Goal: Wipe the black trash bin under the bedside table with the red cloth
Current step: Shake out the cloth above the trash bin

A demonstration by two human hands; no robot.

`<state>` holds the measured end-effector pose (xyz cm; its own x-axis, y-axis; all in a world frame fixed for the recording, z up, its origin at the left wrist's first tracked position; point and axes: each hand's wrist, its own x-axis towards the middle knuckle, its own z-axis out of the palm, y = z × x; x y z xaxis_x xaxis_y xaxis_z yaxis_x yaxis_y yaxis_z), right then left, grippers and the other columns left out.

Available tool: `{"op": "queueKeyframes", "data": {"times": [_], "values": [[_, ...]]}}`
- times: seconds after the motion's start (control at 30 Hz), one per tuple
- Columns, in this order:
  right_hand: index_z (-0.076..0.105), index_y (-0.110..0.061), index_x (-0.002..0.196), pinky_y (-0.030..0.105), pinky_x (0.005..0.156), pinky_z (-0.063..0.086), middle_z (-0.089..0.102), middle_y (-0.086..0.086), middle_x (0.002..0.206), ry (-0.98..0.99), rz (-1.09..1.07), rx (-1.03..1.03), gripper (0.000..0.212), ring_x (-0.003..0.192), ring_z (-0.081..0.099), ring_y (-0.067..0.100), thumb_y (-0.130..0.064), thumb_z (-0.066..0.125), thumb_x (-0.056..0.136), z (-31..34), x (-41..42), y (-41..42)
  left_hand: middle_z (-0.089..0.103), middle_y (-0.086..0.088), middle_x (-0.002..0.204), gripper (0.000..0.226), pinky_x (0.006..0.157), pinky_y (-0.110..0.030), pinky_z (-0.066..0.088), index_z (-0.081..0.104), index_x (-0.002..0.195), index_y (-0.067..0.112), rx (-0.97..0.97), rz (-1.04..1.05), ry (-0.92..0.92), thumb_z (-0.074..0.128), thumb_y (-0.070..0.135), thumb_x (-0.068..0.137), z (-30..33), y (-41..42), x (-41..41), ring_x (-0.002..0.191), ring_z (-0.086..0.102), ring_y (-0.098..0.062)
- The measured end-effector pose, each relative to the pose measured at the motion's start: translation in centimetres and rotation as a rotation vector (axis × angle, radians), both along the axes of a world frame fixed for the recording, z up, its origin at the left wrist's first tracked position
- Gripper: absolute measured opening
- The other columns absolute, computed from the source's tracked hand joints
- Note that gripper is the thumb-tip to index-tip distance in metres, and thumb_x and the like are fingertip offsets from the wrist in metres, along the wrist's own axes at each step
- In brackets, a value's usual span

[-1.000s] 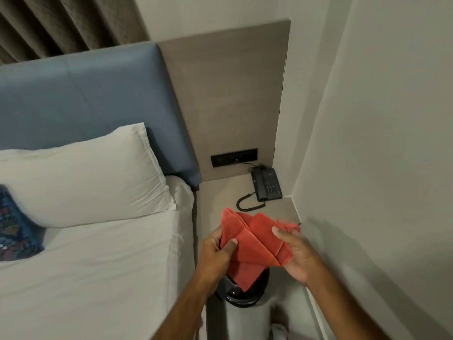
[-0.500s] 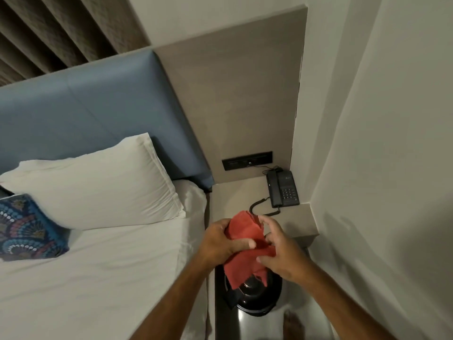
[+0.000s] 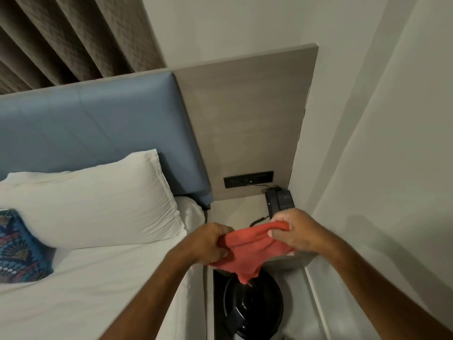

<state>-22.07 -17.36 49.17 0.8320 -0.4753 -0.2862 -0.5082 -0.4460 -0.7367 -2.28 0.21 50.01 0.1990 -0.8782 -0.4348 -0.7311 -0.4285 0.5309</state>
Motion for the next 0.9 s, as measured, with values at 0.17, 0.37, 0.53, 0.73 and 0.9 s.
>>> {"op": "queueKeyframes", "data": {"times": [0.17, 0.37, 0.53, 0.73, 0.9], "values": [[0.072, -0.019, 0.09, 0.04, 0.079, 0.063, 0.066, 0.003, 0.101, -0.124, -0.141, 0.037, 0.006, 0.094, 0.067, 0.021, -0.025, 0.075, 0.088, -0.4, 0.5, 0.3, 0.067, -0.003, 0.096, 0.023, 0.075, -0.036, 0.057, 0.062, 0.1, 0.014, 0.016, 0.022, -0.155, 0.063, 0.014, 0.078, -1.0, 0.6, 2.3, 0.086, 0.063, -0.021], [0.066, -0.032, 0.093, 0.032, 0.067, 0.06, 0.072, 0.003, 0.097, -0.195, -0.316, 0.209, 0.013, 0.091, 0.071, 0.024, -0.02, 0.069, 0.093, -2.6, 0.4, 0.7, 0.067, -0.002, 0.073, 0.015, 0.062, -0.038, 0.055, 0.065, 0.08, 0.014, -0.146, 0.214, 0.058, 0.054, 0.023, 0.076, -3.0, 1.2, 3.0, 0.065, 0.062, -0.015], [0.068, -0.045, 0.106, 0.034, 0.093, 0.055, 0.072, -0.014, 0.111, -0.134, -0.349, 0.109, 0.04, 0.106, 0.066, 0.007, -0.007, 0.064, 0.093, -8.2, 2.4, -1.0, 0.071, 0.007, 0.088, 0.029, 0.072, -0.015, 0.05, 0.07, 0.092, 0.023, -0.179, 0.371, 0.22, 0.048, 0.004, 0.092, -9.7, -0.8, 4.7, 0.083, 0.066, -0.005], [0.07, -0.043, 0.087, 0.007, 0.073, 0.043, 0.068, -0.023, 0.091, -0.04, -0.27, -0.03, 0.04, 0.083, 0.057, -0.012, -0.003, 0.063, 0.09, -20.8, 9.1, -5.7, 0.072, 0.01, 0.087, 0.032, 0.066, -0.017, 0.056, 0.068, 0.086, 0.034, -0.078, 0.266, 0.184, 0.05, 0.008, 0.094, -23.4, -5.7, 10.7, 0.079, 0.069, -0.003], [0.08, -0.007, 0.094, 0.018, 0.081, 0.049, 0.075, 0.013, 0.098, 0.037, -0.276, -0.215, 0.023, 0.095, 0.067, 0.025, 0.004, 0.064, 0.082, -34.5, 14.2, -8.5, 0.076, -0.004, 0.095, 0.019, 0.079, -0.031, 0.057, 0.071, 0.103, 0.019, -0.04, 0.137, -0.03, 0.059, 0.014, 0.089, -37.4, -9.3, 14.8, 0.088, 0.072, -0.023]]}}
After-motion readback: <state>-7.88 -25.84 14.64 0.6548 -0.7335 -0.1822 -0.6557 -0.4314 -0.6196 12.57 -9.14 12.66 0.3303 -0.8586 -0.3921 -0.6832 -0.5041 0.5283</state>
